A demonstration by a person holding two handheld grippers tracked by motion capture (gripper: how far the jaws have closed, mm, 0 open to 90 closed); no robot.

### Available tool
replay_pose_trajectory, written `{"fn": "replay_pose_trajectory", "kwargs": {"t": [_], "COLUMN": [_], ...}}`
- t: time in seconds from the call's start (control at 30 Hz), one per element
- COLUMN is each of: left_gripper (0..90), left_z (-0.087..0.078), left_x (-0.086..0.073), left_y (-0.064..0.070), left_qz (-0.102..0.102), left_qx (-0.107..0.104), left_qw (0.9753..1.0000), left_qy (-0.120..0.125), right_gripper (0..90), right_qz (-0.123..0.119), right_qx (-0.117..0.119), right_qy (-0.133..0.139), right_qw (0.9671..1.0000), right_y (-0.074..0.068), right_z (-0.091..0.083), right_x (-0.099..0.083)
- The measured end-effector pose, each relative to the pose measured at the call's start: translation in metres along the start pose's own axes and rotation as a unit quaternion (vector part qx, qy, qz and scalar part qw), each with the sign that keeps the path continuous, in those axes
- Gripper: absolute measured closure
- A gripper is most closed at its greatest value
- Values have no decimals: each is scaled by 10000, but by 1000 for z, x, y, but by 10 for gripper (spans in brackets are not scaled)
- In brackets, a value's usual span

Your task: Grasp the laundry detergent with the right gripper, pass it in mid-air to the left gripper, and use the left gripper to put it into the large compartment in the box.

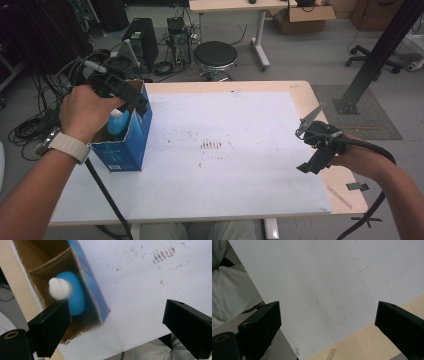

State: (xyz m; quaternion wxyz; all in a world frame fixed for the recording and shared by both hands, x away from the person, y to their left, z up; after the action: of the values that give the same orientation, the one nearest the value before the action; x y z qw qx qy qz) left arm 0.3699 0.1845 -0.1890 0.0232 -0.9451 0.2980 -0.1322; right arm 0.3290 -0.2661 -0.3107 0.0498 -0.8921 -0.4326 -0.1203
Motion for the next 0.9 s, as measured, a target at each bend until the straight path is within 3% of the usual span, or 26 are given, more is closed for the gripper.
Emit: {"fn": "replay_pose_trajectory", "kwargs": {"t": [0.37, 0.63, 0.9], "left_gripper": [73, 65, 65], "left_z": [-1, 4, 13], "left_x": [18, 32, 46], "left_y": [28, 49, 64], "left_qz": [537, 975, 1283], "left_qx": [-296, -426, -477], "left_qw": [9981, 9941, 9901], "left_qy": [115, 214, 300], "right_gripper": [66, 66, 66], "right_qz": [-6, -13, -26], "right_qx": [50, 46, 49], "right_qy": [3, -9, -31], "right_qw": [10000, 10000, 10000], "right_y": [-2, -3, -3], "right_z": [0, -1, 1], "right_x": [3, 7, 10]}}
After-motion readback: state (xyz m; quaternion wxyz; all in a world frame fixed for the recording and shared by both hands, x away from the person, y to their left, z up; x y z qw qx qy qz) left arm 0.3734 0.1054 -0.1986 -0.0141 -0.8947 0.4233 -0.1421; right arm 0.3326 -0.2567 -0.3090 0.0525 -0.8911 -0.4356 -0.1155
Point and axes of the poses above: each handheld gripper's, and its own axes: z roughly forward along the jaws, x roughly out of its top, y roughly to its right, the point moved 3 cm from there along z, roughly forward along the jaws, and after that the axes turned 12 degrees about z, right-handed, at the moved point
